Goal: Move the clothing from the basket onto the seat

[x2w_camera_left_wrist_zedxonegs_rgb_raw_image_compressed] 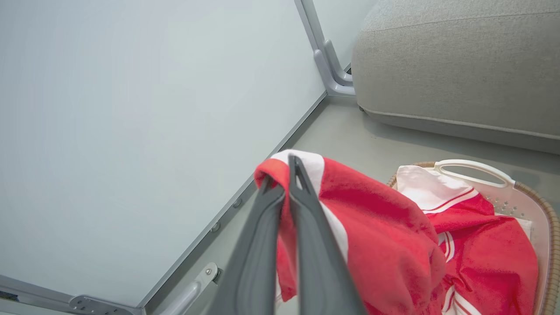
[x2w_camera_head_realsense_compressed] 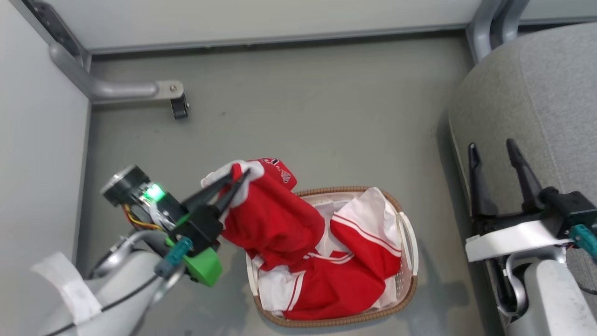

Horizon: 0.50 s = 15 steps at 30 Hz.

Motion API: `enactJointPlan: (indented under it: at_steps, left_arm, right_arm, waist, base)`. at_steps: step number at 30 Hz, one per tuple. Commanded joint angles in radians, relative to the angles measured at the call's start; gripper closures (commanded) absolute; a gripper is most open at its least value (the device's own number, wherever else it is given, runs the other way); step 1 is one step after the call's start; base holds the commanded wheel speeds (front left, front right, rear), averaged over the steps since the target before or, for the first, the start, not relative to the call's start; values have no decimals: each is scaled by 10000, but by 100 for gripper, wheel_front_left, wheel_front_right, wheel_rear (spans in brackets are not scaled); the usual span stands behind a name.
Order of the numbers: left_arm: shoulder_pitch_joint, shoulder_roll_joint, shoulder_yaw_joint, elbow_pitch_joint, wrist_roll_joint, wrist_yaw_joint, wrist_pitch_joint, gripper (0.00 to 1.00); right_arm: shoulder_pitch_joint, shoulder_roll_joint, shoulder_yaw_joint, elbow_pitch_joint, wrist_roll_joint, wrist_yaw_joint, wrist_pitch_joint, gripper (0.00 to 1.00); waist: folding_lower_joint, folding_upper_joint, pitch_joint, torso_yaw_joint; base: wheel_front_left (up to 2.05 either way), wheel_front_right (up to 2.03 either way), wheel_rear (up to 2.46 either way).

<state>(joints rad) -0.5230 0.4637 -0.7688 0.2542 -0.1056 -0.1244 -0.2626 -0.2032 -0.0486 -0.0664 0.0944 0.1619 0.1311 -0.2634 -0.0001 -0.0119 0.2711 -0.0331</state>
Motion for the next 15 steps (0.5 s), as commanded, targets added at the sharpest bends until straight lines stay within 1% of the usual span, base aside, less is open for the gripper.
enactJointPlan:
  at_steps: [1, 5, 10, 13, 15]
  left_arm:
    - [-316, 283, 76, -216, -11, -49, 86, 100]
    - [-811, 929, 309, -941, -282, -49, 578, 100]
    - [-1539, 1580, 776, -1937, -652, -52, 1250, 100]
    - [-2023, 1868, 1052, -2386, -757, -44, 1586, 100]
    - [-2256, 1950, 1207, -2542, -790, 23, 1713, 100]
  right_arm:
    - [212, -29, 255, 76, 48, -6, -21, 0]
    - [303, -40, 774, 179, -106, -8, -21, 0]
    - [225, -37, 1323, 225, -210, -8, -21, 0]
    - [96, -36, 1636, 261, -246, -8, -21, 0]
    - [-7, -34, 1824, 291, -269, -8, -21, 0]
  waist:
    - [1, 119, -1021, -125]
    - [1, 119, -1259, -247]
    - [1, 119, -1355, -339]
    - [1, 119, -1362, -370]
    - [1, 119, -1342, -399]
  base:
    - [0, 0, 0]
    - [0, 0, 0]
    - [0, 0, 0]
    - [0, 0, 0]
    - [0, 0, 0]
